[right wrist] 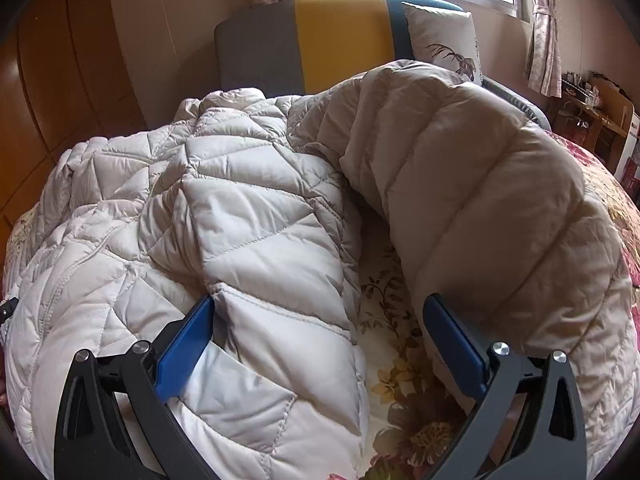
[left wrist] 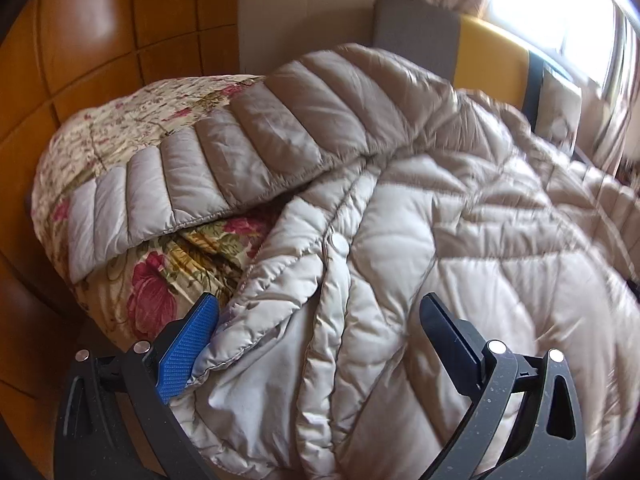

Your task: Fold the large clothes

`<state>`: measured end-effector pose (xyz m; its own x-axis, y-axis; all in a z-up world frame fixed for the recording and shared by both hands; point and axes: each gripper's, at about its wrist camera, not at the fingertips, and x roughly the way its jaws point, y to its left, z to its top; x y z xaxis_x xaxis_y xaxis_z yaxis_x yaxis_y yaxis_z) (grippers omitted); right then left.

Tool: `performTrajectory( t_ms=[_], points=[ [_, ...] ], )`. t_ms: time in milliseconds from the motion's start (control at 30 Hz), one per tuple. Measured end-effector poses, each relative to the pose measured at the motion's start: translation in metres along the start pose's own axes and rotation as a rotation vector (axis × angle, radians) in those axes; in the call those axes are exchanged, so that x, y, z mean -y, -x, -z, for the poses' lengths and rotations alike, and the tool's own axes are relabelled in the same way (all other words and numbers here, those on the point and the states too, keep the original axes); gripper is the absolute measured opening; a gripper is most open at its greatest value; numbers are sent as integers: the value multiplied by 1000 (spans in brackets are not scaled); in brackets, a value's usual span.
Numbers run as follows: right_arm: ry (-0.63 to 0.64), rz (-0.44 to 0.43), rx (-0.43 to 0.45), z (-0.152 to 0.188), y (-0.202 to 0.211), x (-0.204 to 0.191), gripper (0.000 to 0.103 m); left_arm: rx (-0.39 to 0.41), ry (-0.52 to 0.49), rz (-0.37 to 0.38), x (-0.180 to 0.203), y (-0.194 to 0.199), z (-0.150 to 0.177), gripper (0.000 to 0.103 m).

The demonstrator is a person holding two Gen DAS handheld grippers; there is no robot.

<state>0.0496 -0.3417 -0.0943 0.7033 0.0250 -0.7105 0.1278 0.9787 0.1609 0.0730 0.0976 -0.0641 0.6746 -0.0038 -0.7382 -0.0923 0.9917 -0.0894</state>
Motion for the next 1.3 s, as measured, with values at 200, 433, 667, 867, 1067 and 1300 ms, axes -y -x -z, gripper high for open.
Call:
performTrajectory(
  t_ms=[200,433,667,867,1067,1300],
  points=[
    [-98,-98,-28,-23,-4,32,101,-14,-69,-31,12,-8,4,99],
    [-62,-171,-10,-56,-14,88,101,-38,-50,-29,6,-17,6,99],
    [-345,318,-134,-58,-43,182,101,-33,-45,-31,5,-20,8,99],
    [-250,350,114,-82,21,96,101,56,35,30,-10,-2,-15,99],
    [-23,73,87,-120,4,-47,101,21,328,47,-64,-22,-49,99],
    [233,142,-101,-72,-93,-120,101,-26,662,84,-133,-48,-38,88]
  ],
)
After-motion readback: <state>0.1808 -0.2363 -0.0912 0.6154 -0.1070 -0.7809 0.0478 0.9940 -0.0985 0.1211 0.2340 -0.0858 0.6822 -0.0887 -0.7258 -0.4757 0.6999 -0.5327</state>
